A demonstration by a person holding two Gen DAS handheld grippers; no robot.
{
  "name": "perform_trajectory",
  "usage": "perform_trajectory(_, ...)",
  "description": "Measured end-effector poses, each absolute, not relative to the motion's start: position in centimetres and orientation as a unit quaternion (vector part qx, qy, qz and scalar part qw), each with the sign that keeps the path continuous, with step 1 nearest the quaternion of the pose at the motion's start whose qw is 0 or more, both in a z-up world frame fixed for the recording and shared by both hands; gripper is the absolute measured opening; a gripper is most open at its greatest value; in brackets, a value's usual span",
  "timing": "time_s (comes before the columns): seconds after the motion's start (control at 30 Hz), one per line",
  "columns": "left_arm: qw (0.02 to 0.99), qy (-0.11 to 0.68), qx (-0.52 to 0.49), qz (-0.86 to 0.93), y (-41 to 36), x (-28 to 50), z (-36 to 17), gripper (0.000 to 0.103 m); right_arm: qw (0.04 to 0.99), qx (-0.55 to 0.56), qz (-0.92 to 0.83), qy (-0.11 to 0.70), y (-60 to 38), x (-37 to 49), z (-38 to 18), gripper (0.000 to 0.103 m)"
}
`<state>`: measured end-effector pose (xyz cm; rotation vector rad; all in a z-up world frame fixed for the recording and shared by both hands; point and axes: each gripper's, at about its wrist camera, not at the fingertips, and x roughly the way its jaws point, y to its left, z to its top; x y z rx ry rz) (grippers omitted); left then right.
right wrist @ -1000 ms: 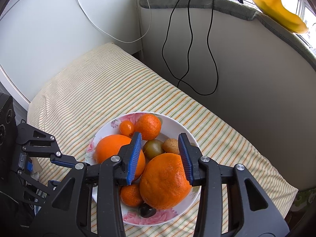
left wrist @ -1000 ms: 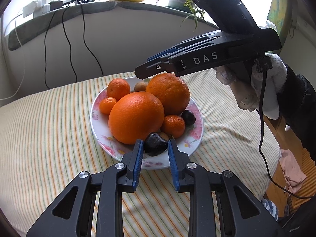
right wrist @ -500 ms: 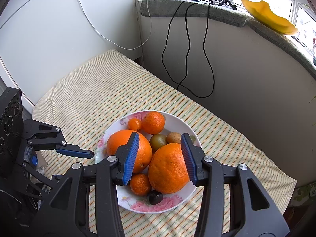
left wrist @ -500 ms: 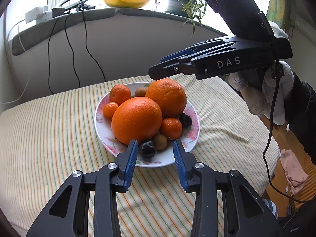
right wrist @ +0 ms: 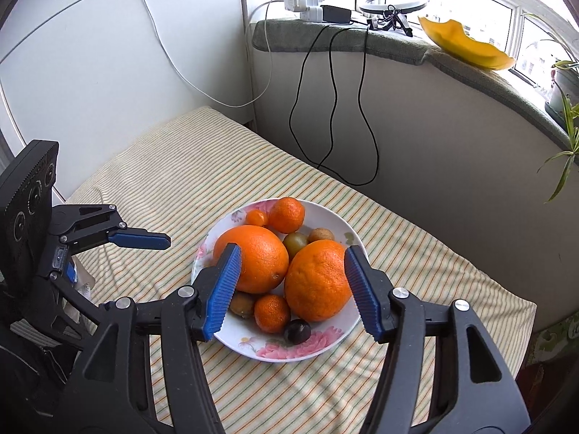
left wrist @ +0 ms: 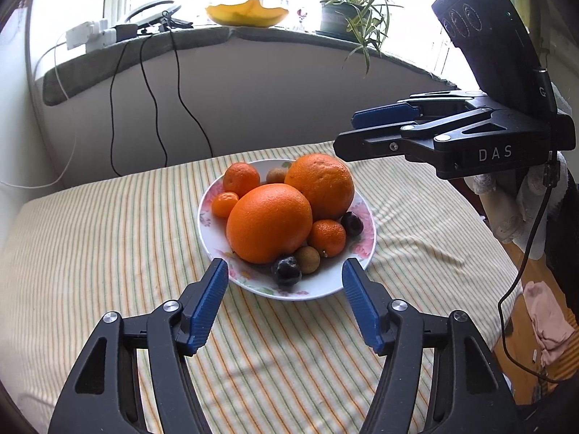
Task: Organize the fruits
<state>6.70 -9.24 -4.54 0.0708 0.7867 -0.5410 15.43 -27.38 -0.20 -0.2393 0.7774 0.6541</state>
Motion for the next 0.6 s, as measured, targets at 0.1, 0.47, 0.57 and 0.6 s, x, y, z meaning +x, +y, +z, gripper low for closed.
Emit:
perform_trajectory(0.1, 0.894, 0.375, 0.033, -0.243, -8.9, 6.6, -4.4, 0.07, 0.877, -0.106, 0.297, 0.361, -27.9, 14.4, 0.0, 0.063)
perform_trajectory(0.47, 0.911, 0.37, 0.023, -0.181, -7.8, 5.9, -4.5, 0.077, 0.919, -0.064, 0.217, 0.324, -30.0, 9.6, -0.8, 0.087)
perform_trajectory(0.57, 0.916, 0.363, 0.031, -0.168, -7.8, 5.5, -4.4, 0.077, 0.925, -0.056, 0.198, 0.319, -30.4, 8.6, -1.2, 0.088)
perform_trajectory(0.6, 0.916, 0.363, 0.03, -0.166, -7.7, 5.4, -4.4, 0.077, 0.928, -0.052, 0.19, 0.317, -30.5, 8.3, -1.3, 0.088)
